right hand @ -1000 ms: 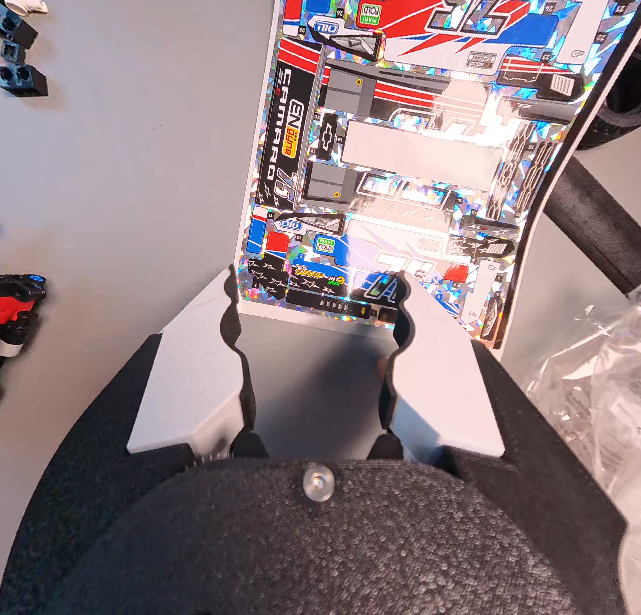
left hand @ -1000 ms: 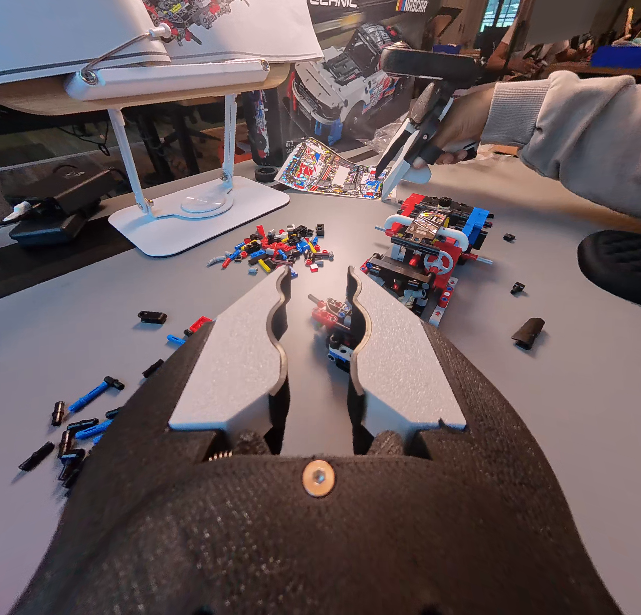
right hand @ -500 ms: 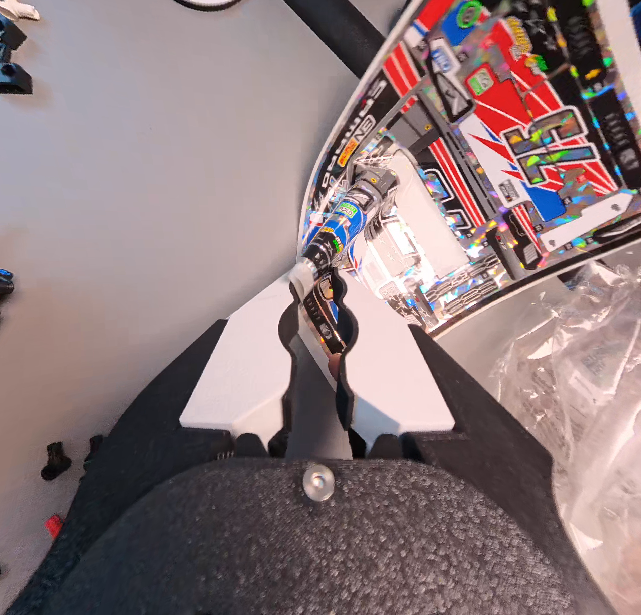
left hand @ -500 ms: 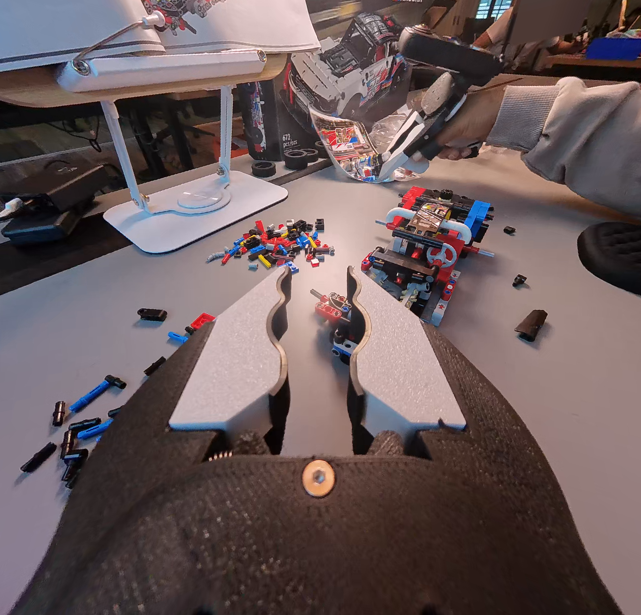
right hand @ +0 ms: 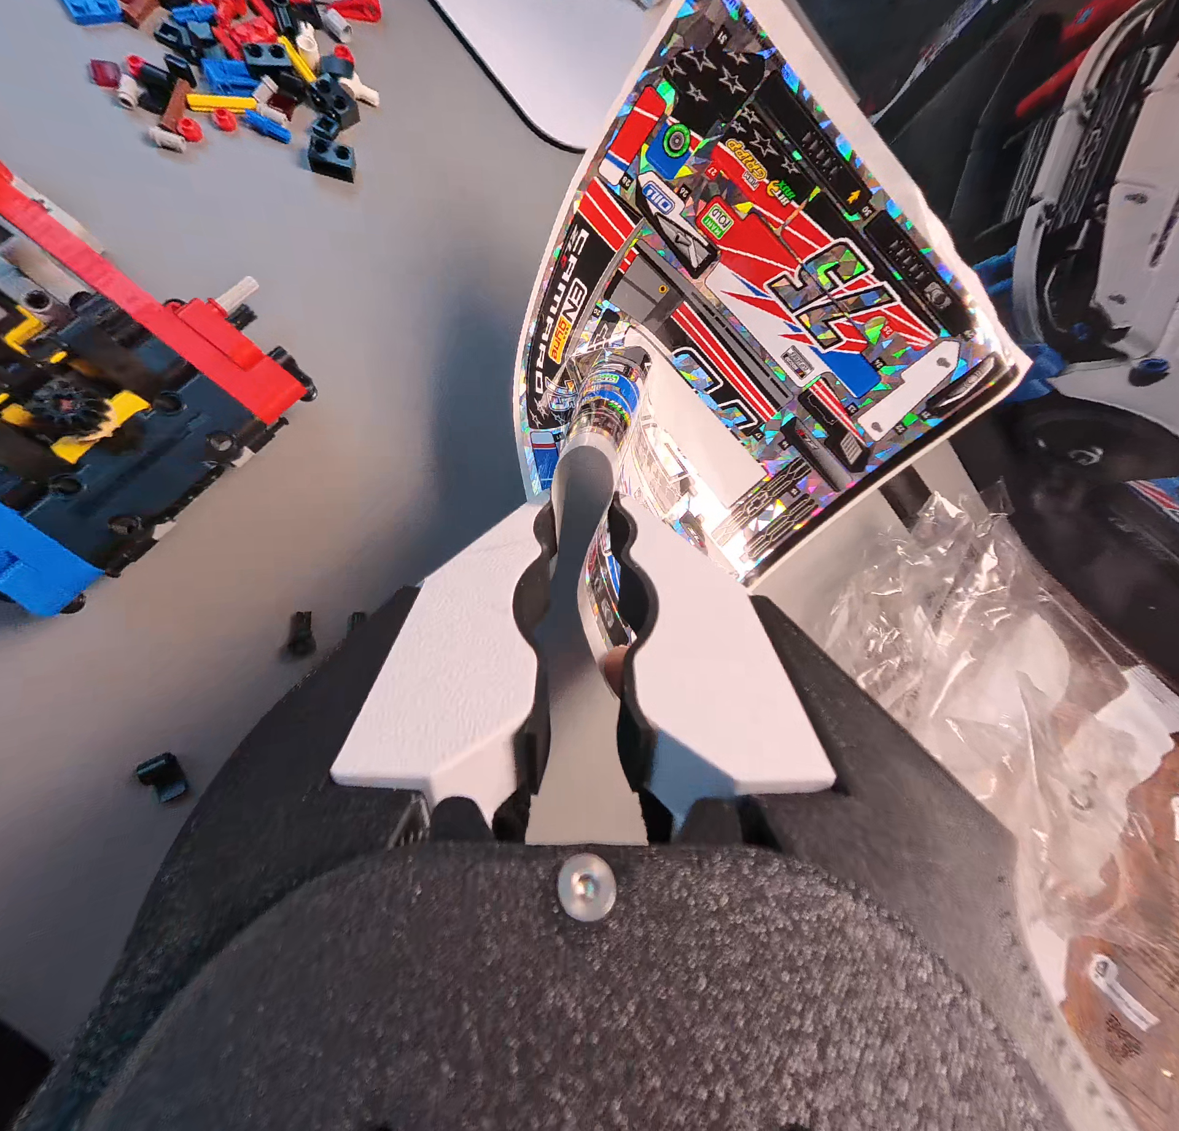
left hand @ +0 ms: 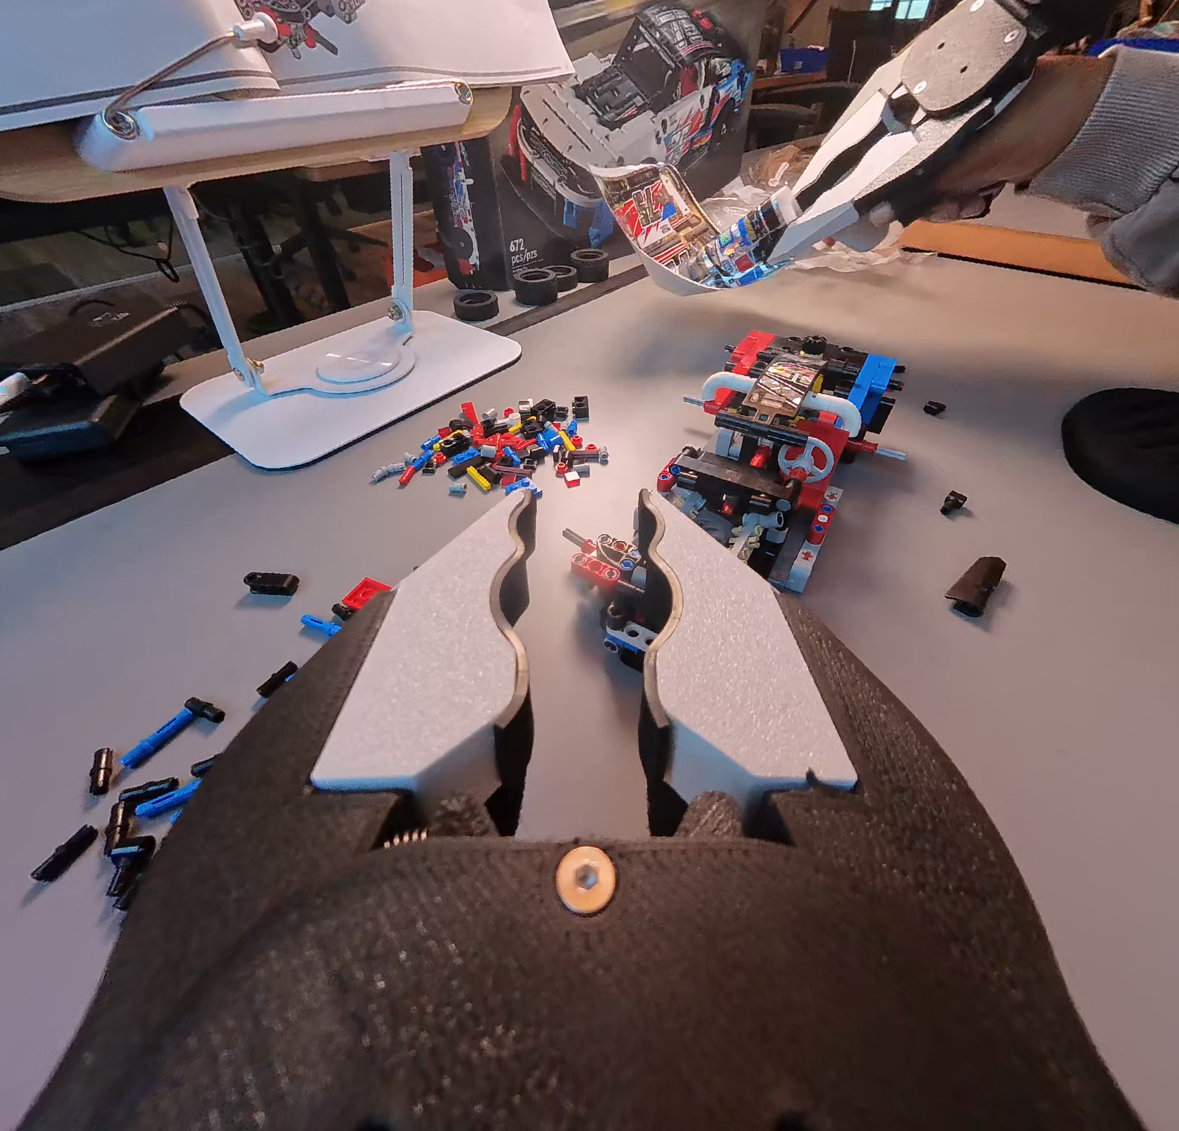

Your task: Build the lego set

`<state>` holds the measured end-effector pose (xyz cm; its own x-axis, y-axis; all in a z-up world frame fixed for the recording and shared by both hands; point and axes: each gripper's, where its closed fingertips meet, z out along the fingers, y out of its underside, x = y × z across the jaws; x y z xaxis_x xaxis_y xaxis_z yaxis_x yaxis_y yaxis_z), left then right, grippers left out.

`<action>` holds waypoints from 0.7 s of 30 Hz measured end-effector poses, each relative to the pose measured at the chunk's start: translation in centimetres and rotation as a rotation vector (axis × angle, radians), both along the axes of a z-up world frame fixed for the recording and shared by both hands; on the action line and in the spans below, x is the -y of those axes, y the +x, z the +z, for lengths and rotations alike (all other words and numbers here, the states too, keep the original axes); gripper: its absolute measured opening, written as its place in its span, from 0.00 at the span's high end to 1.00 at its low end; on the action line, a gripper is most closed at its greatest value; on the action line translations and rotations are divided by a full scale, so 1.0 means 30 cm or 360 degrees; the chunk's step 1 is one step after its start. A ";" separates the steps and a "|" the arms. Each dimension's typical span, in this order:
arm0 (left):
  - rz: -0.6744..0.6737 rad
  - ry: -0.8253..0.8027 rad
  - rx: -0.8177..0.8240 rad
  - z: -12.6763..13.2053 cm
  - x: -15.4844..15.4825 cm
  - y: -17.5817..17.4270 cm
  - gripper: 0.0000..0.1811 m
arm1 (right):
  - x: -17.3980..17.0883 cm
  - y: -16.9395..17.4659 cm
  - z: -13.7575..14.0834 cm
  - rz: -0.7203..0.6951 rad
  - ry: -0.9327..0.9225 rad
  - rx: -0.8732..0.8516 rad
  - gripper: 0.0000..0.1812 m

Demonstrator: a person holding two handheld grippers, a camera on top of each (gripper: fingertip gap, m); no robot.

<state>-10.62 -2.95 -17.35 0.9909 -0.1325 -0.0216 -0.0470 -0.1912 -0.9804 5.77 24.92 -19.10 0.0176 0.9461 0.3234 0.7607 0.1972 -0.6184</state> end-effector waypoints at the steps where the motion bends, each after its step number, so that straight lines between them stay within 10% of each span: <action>1: -0.0003 0.0000 -0.0001 0.000 0.000 0.002 0.84 | 0.007 0.006 0.009 0.0008 0.0019 -0.0009 0.93; 21: 0.0007 -0.0035 -0.0082 -0.013 0.003 0.009 0.83 | -0.116 -0.045 -0.102 -0.0117 0.0078 -0.0035 0.93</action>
<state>-10.36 -3.04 -17.75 0.9892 -0.1289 -0.0695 -0.0961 -0.2133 -0.9722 4.41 28.40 -22.16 0.0942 0.9250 0.3681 0.7604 0.1718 -0.6263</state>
